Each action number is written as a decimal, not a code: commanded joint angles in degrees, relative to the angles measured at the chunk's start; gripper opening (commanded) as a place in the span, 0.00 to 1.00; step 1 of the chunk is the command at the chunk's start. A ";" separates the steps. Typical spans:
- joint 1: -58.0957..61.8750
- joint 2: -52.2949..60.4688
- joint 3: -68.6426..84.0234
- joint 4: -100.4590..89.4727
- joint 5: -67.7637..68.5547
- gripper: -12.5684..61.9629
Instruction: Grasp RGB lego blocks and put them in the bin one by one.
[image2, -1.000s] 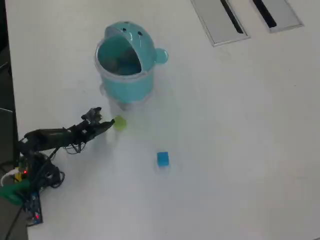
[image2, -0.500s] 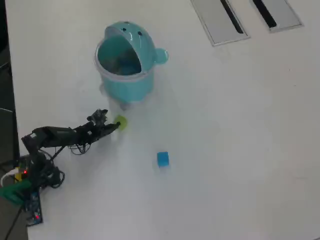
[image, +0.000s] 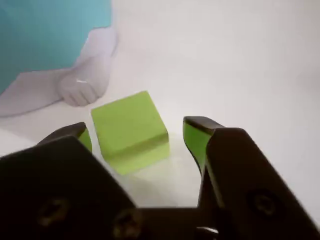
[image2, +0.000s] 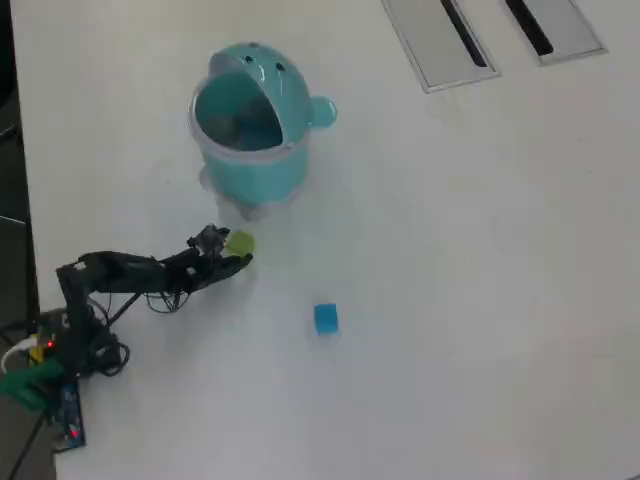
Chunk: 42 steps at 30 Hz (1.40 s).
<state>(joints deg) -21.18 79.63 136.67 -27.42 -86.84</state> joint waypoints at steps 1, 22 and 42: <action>0.44 -0.26 -4.22 -5.10 -0.88 0.64; 0.62 -5.54 -6.50 -12.30 12.22 0.45; -2.37 32.08 -7.91 12.30 15.38 0.43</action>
<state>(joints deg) -23.03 107.84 133.51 -15.64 -71.28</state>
